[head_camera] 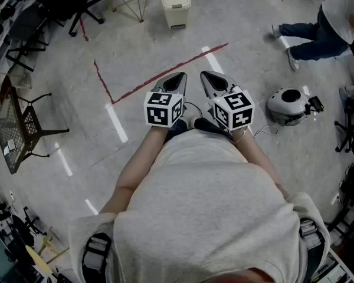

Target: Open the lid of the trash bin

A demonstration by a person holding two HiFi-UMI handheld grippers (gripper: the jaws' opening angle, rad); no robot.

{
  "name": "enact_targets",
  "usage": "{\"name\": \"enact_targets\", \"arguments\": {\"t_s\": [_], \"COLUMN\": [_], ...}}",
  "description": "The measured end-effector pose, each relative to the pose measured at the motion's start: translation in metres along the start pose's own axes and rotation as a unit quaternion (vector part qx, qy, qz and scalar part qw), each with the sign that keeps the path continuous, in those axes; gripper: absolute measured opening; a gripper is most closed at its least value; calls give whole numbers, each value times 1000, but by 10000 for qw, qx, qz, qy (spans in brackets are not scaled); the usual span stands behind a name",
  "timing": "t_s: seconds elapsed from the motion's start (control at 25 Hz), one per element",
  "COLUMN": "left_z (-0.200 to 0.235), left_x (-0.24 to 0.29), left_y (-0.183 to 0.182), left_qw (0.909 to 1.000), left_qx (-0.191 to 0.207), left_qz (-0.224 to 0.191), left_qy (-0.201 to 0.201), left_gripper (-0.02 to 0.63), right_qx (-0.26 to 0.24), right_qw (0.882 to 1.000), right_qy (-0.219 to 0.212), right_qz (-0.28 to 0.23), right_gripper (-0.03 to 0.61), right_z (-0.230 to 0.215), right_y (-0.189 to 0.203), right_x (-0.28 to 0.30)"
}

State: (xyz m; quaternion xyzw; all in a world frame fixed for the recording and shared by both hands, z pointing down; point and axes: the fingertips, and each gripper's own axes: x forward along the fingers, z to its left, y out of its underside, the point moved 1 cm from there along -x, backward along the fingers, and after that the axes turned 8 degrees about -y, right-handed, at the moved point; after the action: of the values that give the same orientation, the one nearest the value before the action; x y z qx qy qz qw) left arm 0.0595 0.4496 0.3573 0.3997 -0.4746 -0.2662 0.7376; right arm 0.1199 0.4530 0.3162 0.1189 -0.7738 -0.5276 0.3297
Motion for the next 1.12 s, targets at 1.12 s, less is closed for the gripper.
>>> {"name": "enact_targets", "arguments": {"t_s": [1.12], "left_z": [-22], "left_x": [6], "left_y": [4], "left_qw": [9995], "left_qx": [-203], "left_qz": [-50], "left_qy": [-256], "left_gripper": [9], "right_qx": [35], "right_qw": [9996], "right_qy": [-280], "right_qz": [-92], "right_gripper": [7], "right_z": [-16], "right_y": [4], "right_x": [-20]}}
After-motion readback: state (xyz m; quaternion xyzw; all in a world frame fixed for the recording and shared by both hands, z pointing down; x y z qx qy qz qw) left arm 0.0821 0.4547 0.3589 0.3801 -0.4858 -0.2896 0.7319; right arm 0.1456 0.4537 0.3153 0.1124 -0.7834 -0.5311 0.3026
